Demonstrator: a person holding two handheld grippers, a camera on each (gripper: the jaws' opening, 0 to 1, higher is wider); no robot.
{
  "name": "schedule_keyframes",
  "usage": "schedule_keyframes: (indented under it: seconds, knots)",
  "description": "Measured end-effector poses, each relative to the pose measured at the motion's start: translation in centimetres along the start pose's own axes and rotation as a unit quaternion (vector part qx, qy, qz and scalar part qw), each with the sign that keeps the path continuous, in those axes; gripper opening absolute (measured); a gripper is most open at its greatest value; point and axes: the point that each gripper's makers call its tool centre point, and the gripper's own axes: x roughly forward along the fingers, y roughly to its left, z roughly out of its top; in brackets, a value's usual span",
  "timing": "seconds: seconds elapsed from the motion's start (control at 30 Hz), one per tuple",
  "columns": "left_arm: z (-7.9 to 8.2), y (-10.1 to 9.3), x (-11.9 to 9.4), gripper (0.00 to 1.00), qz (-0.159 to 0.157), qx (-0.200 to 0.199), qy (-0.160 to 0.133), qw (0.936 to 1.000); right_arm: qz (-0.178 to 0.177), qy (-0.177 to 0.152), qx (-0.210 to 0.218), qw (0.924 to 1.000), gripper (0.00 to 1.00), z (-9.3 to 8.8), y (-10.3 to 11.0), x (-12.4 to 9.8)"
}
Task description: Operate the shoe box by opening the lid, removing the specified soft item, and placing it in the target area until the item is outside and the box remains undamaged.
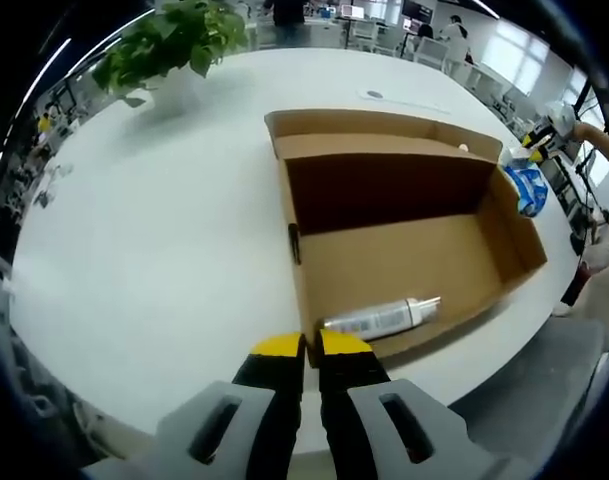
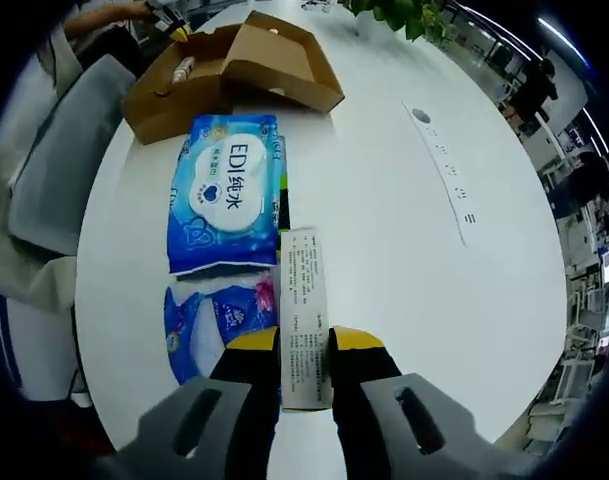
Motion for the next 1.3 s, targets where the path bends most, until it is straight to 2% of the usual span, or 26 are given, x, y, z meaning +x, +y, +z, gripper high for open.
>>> schedule_keyframes:
  seconds: [0.17, 0.57, 1.3]
  knots:
    - [0.0, 0.0, 0.1, 0.01, 0.000, 0.000, 0.001, 1.0000, 0.004, 0.003, 0.002, 1.0000, 0.16, -0.5, -0.2, 0.2]
    - [-0.1, 0.0, 0.1, 0.01, -0.001, 0.001, 0.006, 1.0000, 0.007, 0.044, -0.023, 0.9987, 0.16, -2.7, -0.6, 1.5]
    - [0.0, -0.1, 0.1, 0.02, -0.003, 0.005, 0.005, 1.0000, -0.004, 0.059, -0.035, 0.9976, 0.17, -2.8, -2.0, 1.5]
